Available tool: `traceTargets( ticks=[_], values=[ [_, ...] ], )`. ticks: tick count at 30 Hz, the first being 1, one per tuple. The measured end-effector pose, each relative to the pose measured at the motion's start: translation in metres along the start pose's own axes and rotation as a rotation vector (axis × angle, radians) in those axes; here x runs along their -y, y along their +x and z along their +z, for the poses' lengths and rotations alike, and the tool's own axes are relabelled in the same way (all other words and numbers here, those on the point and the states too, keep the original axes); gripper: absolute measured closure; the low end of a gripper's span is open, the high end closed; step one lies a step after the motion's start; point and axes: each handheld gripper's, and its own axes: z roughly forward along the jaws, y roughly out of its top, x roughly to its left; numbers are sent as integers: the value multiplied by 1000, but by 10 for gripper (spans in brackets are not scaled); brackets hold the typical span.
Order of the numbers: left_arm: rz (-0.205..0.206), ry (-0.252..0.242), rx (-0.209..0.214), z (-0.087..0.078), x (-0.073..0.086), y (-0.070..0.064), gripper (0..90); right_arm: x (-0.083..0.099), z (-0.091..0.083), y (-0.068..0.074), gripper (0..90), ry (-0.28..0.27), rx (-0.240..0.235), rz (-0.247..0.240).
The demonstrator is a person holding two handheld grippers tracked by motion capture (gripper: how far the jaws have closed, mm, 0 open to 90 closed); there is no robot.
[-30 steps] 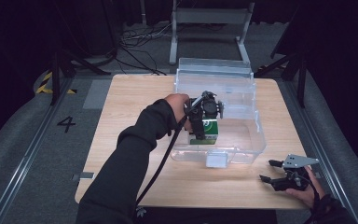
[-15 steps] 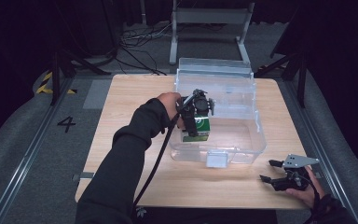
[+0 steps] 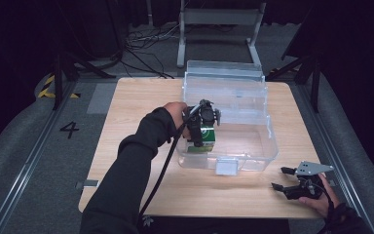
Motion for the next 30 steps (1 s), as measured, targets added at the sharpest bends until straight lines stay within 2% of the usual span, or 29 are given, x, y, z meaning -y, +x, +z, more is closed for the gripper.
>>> traceTargets(
  ticks=[9,12,14,21,24,30],
  values=[
    [-1,-2,32,17,10,-2,169,0,0,0,235,-1,2,-3],
    [-6,-8,27,20,12,-2,169,0,0,0,235,-1,2,-3],
    [-4,-3,43,24,12,-2,169,0,0,0,235,-1,2,-3],
    [3,13,52,30,15,-5,169,0,0,0,235,-2,3,-4],
    [-10,7,59,32,17,-5,168,0,0,0,236,-2,3,-3],
    [-6,6,60,35,18,-4,168,0,0,0,235,-2,1,-4]
  ],
)
